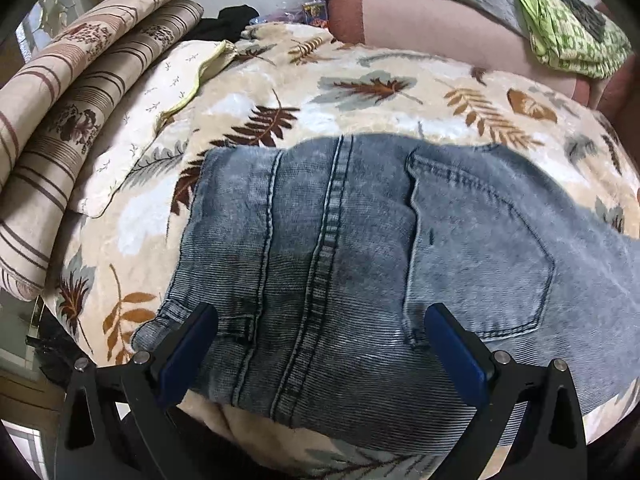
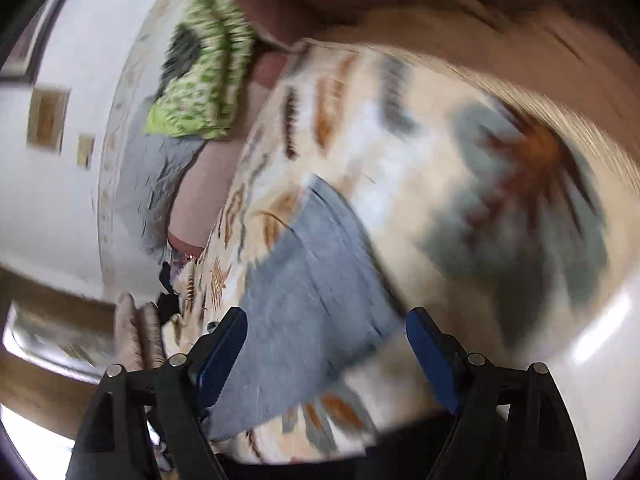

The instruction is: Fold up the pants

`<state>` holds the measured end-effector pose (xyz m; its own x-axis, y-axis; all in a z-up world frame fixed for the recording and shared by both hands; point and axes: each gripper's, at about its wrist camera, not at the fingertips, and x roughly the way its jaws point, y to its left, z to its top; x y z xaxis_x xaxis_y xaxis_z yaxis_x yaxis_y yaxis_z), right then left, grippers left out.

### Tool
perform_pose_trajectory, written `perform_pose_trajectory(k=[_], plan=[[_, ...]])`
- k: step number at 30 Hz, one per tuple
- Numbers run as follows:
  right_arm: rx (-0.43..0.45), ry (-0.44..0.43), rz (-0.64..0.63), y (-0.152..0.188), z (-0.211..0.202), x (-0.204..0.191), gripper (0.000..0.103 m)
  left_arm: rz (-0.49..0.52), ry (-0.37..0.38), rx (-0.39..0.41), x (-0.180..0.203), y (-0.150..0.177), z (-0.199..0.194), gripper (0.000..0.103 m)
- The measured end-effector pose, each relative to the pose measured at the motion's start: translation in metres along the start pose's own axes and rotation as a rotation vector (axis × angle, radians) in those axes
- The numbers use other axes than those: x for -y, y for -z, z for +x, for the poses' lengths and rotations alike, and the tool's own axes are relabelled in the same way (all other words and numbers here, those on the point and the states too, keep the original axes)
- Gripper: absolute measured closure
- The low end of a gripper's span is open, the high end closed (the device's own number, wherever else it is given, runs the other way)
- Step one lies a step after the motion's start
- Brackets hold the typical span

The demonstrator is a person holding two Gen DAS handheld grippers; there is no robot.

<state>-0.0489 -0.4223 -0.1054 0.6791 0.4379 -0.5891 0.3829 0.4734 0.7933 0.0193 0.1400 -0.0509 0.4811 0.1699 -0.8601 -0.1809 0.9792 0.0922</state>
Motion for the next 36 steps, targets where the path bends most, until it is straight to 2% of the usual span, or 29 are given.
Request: perform_pose_trajectory(k=[2,6,8,10,14,17,19,21,24,26,29,30,31,33,36], plan=[[-0.003,-0.023,0.033,0.001,0.002,0.008,0.019,-0.011,0.019,0.016,0.003,-0.003,-0.009,0.000],[-0.043,-0.145,0.095,-0.004,0.021,0.012,0.019,0.015,0.054,0.062,0.016,-0.009,-0.031,0.000],[-0.054,-0.118,0.172,0.000,0.037,0.021,0.019,0.029,0.061,0.076,0.022,-0.010,-0.037,0.000],[-0.038,-0.165,0.253,0.007,0.043,0.027,0.018,0.043,0.067,0.078,0.028,-0.010,-0.041,0.000],[-0.005,-0.139,0.269,0.004,0.040,0.029,0.019,0.061,0.079,0.086,0.043,-0.015,-0.045,0.000],[-0.007,-0.149,0.297,-0.005,0.050,0.033,0.018,0.098,0.136,0.073,0.079,-0.025,-0.045,0.000],[0.001,-0.113,0.215,-0.007,0.048,0.022,0.019,0.152,0.177,0.084,0.114,-0.029,-0.051,0.000],[0.004,-0.073,0.189,-0.005,0.047,0.020,0.025,0.218,0.221,0.081,0.158,-0.030,-0.057,0.000],[0.004,-0.054,0.191,-0.003,0.043,0.025,0.039,0.323,0.260,0.057,0.224,-0.021,-0.056,0.000],[-0.002,-0.061,0.199,-0.003,0.042,0.031,0.042,0.400,0.240,0.041,0.256,-0.009,-0.047,0.000],[-0.011,-0.059,0.211,-0.004,0.042,0.034,0.042,0.550,0.136,-0.079,0.298,0.023,-0.006,0.000],[-0.017,-0.053,0.208,-0.004,0.042,0.034,0.042,0.551,0.137,-0.012,0.299,0.026,-0.009,0.000],[-0.020,-0.050,0.205,-0.005,0.043,0.031,0.041,0.547,0.140,-0.004,0.298,0.025,-0.012,0.000],[-0.026,-0.057,0.193,-0.007,0.044,0.027,0.035,0.540,0.149,-0.051,0.295,0.019,-0.016,0.000],[-0.029,-0.051,0.186,-0.008,0.046,0.023,0.030,0.491,0.185,0.003,0.284,0.012,-0.036,0.000]])
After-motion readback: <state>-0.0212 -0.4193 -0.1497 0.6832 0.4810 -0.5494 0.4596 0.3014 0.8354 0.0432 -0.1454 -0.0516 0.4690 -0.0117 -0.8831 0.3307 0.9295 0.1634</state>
